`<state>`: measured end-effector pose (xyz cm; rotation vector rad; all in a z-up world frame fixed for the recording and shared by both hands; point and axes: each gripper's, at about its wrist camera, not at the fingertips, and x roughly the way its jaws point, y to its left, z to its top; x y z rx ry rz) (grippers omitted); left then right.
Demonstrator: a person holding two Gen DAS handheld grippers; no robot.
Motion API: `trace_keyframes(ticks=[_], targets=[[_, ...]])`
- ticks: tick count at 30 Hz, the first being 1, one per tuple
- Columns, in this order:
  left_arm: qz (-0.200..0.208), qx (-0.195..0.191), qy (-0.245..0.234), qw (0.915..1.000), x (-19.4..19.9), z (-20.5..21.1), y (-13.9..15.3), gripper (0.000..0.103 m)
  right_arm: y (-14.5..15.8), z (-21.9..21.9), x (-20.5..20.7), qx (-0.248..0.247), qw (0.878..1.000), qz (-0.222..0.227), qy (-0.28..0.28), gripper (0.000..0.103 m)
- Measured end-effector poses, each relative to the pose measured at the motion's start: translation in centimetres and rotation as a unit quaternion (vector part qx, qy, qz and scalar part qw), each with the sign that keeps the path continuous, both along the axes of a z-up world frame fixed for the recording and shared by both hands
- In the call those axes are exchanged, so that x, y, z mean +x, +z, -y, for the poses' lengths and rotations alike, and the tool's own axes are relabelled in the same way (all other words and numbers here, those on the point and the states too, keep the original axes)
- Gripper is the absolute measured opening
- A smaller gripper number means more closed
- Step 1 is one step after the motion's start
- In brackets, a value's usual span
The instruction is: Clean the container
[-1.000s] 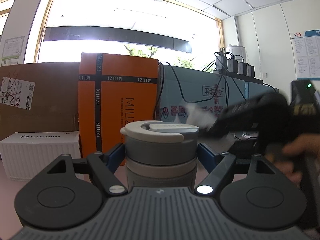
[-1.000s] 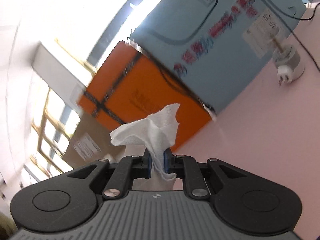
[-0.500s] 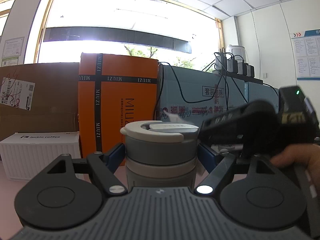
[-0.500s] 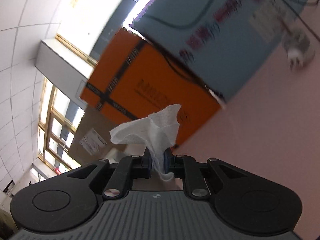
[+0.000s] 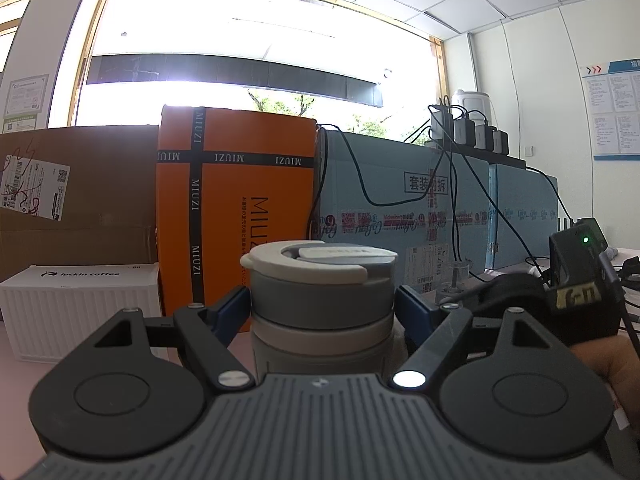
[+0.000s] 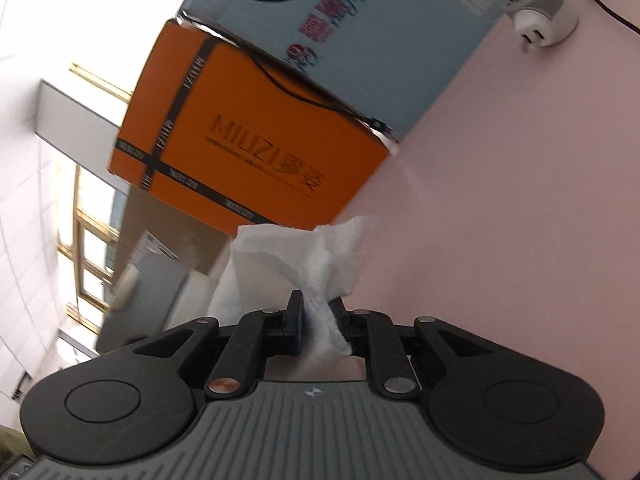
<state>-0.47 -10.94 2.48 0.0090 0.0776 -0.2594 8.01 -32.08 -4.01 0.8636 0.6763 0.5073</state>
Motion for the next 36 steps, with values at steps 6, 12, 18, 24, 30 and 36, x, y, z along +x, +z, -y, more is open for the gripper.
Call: trace_keyframes(ticks=[6,12,18,24,30,36], targets=[[0.000,0.001,0.001,1.0000,0.0,0.1,0.0,0.077,-0.1,0.9,-0.5,0.038,0.999,0.013,-0.006,0.013],[0.000,0.002,0.001,1.0000,0.0,0.1,0.0,0.077,0.6,1.9,-1.1,0.080,0.996,0.036,-0.005,0.024],[-0.001,0.003,0.003,1.0000,-0.1,0.1,0.0,0.078,1.1,2.9,-1.7,0.128,0.990,0.058,0.008,0.038],[-0.002,-0.001,0.003,1.0000,-0.1,0.1,0.0,0.078,0.5,3.3,-1.5,0.171,0.984,0.039,0.019,0.042],[-0.003,-0.002,0.006,1.0000,-0.1,0.1,0.0,0.078,0.8,3.2,-2.3,0.171,0.983,0.055,0.026,0.026],[-0.006,-0.009,0.013,0.9999,-0.2,0.0,0.1,0.078,1.0,2.9,-2.9,0.137,0.988,0.066,0.031,0.012]])
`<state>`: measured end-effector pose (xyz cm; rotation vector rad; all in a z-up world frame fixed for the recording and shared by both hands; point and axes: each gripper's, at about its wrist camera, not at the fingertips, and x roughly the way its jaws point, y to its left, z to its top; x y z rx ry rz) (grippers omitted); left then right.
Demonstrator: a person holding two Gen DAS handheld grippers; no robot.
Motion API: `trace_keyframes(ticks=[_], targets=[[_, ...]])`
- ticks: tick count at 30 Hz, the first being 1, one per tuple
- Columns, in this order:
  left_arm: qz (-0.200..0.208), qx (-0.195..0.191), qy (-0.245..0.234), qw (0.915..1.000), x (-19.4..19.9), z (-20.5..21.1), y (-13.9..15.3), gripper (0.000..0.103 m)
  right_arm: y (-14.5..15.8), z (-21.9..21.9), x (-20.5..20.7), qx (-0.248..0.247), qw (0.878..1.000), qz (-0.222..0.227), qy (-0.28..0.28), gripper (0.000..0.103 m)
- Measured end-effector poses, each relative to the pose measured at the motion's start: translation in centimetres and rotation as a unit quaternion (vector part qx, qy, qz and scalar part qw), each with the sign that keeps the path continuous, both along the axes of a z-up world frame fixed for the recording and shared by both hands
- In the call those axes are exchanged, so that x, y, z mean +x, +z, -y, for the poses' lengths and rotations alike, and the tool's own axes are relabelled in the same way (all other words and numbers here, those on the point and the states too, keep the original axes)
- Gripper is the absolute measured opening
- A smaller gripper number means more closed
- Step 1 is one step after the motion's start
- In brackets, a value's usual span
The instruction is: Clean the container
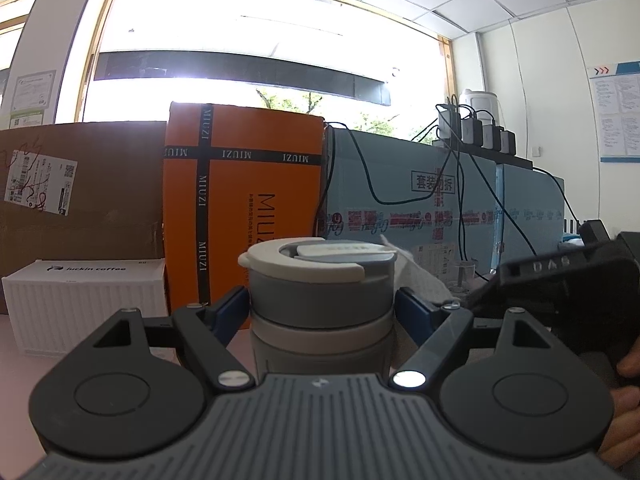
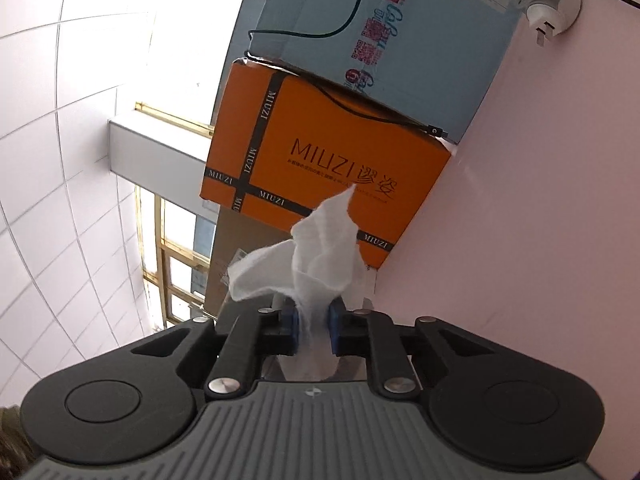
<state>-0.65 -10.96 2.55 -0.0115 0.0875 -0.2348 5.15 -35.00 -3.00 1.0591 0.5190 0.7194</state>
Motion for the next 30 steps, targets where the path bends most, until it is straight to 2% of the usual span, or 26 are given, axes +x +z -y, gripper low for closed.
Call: trace_keyframes(ticks=[5,9,14,16,20,25,29,30], targets=[[-0.008,-0.022,0.008,0.9997,-0.1,0.1,0.1,0.083,-0.7,-0.2,0.4,-0.035,0.999,-0.030,-0.010,0.009],[-0.003,-0.016,0.027,0.9995,-0.1,1.2,0.1,0.084,-1.0,-0.4,0.5,-0.082,0.995,-0.045,-0.030,0.009],[-0.006,-0.009,0.062,0.9980,0.4,2.6,0.1,0.085,-1.5,-0.2,0.5,-0.086,0.994,-0.054,-0.047,0.009],[-0.010,-0.007,0.084,0.9964,0.6,3.3,0.0,0.085,-1.7,0.4,0.2,-0.069,0.994,-0.053,-0.059,0.009],[-0.006,-0.026,0.127,0.9915,0.9,4.4,-0.3,0.085,-1.9,1.0,0.1,-0.056,0.994,-0.054,-0.074,0.009],[0.006,-0.029,0.174,0.9843,1.4,5.2,-0.3,0.085,-2.0,1.1,0.4,-0.049,0.995,-0.057,-0.070,0.009],[0.013,-0.026,0.181,0.9830,1.4,5.6,-0.1,0.085,-1.9,1.1,0.3,-0.048,0.995,-0.059,-0.068,0.009],[0.014,-0.023,0.180,0.9832,1.4,5.7,-0.1,0.081,-1.9,1.1,0.3,-0.048,0.995,-0.059,-0.067,0.009]])
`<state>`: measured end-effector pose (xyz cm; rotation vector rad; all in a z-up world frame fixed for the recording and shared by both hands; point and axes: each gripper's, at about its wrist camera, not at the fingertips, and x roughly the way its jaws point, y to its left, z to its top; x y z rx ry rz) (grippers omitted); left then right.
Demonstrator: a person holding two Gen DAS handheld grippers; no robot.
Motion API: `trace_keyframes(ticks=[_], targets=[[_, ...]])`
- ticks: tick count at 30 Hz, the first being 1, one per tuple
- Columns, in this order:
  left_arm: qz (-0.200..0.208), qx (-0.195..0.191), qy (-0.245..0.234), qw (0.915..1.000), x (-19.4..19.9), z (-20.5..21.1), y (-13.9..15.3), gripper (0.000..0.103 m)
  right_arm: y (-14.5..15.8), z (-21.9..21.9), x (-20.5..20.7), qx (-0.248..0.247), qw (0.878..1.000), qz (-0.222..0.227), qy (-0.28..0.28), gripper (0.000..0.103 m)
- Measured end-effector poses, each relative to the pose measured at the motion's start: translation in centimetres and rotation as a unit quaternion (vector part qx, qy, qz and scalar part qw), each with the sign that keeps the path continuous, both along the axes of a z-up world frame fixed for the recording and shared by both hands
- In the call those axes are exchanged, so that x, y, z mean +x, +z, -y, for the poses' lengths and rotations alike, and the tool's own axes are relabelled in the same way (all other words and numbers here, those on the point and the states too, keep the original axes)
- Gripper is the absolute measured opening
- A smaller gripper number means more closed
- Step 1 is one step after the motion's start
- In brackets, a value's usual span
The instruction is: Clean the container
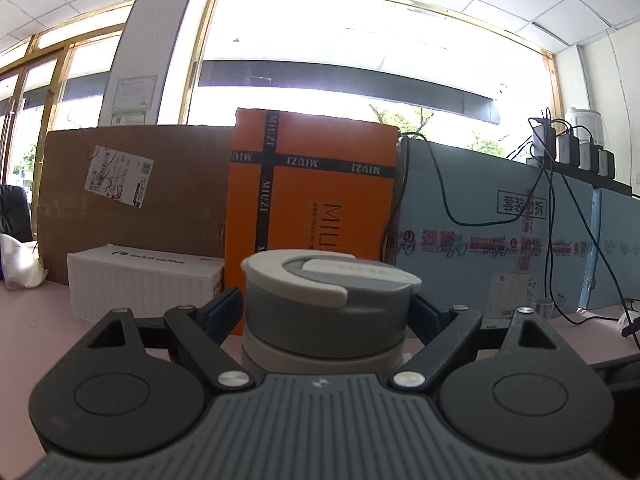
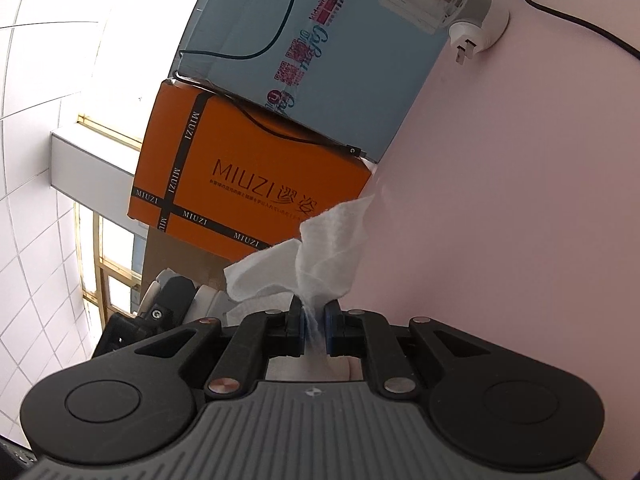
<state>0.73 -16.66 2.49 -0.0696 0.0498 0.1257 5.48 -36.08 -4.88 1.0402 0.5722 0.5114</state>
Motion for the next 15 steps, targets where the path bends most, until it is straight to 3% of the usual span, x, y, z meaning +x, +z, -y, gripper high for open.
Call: trace_keyframes(ticks=[4,10,15], targets=[[-0.006,0.015,-0.013,0.9998,-0.1,-0.2,0.1,0.079,0.0,0.0,0.0,0.001,1.000,-0.001,0.001,0.009],[-0.019,0.019,-0.101,0.9945,-0.1,-2.8,0.6,0.079,0.0,0.0,-0.1,0.005,1.000,0.001,0.003,0.009],[-0.031,0.022,-0.180,0.9829,0.7,-4.9,1.0,0.079,0.0,0.1,-0.1,0.009,1.000,0.003,0.005,0.009]])
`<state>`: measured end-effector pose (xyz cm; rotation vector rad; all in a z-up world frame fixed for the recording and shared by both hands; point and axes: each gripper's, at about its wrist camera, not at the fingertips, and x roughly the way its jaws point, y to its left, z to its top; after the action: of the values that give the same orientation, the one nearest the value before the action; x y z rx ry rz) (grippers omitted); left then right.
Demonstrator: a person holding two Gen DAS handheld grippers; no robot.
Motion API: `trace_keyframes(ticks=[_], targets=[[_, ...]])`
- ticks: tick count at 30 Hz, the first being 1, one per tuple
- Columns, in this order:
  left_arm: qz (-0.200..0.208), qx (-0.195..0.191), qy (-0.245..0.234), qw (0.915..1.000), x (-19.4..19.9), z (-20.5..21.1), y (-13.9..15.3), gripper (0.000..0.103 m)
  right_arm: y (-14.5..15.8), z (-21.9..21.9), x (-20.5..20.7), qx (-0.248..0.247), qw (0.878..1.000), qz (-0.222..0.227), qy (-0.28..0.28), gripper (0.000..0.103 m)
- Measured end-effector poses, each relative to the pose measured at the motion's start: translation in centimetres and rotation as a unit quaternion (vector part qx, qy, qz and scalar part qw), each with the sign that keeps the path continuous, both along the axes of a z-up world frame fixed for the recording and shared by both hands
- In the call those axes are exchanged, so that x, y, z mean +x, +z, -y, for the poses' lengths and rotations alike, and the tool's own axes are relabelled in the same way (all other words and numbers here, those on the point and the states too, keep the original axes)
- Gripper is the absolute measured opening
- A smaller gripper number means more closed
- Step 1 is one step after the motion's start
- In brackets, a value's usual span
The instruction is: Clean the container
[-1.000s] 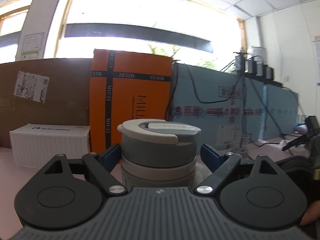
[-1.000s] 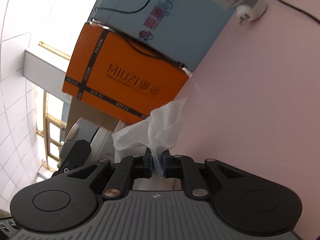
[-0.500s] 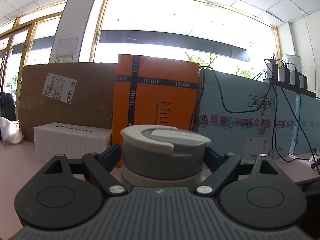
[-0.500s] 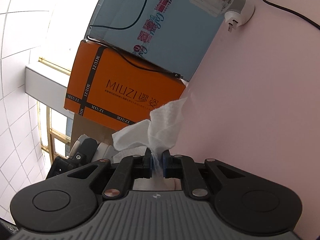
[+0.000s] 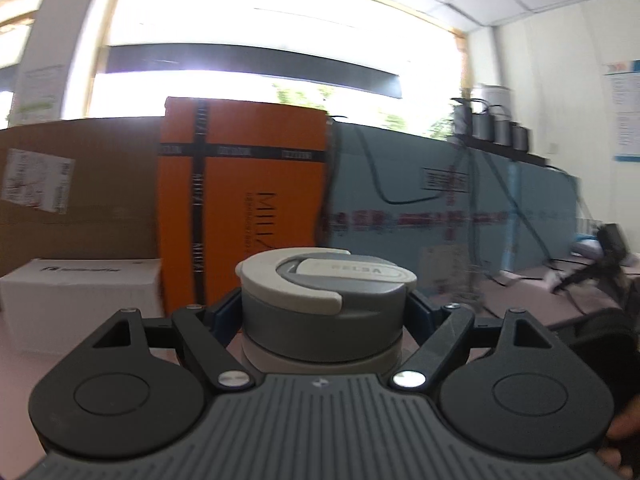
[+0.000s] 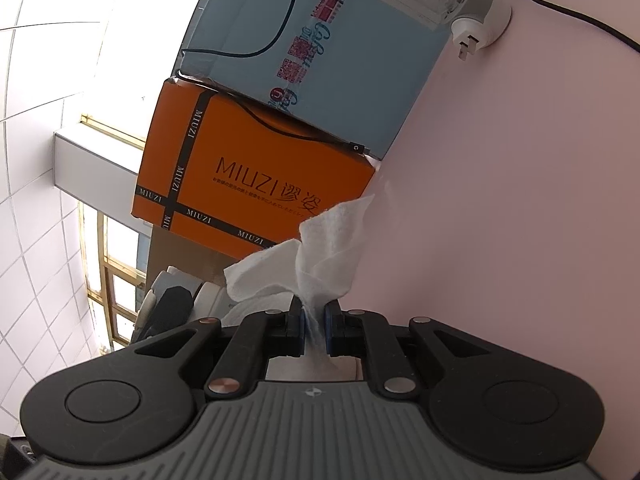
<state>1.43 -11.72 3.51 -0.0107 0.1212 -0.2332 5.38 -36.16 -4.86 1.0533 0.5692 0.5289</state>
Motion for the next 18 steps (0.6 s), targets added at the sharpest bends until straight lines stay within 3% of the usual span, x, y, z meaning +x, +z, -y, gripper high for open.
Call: trace_keyframes(ticks=[10,18], targets=[[-0.026,-0.006,-0.135,0.9905,2.5,-4.0,0.7,0.079,0.0,0.0,0.1,0.002,1.000,0.000,0.001,0.009],[-0.022,0.001,-0.135,0.9907,2.1,-3.4,0.1,0.081,0.0,0.0,0.1,0.001,1.000,-0.001,0.003,0.009]])
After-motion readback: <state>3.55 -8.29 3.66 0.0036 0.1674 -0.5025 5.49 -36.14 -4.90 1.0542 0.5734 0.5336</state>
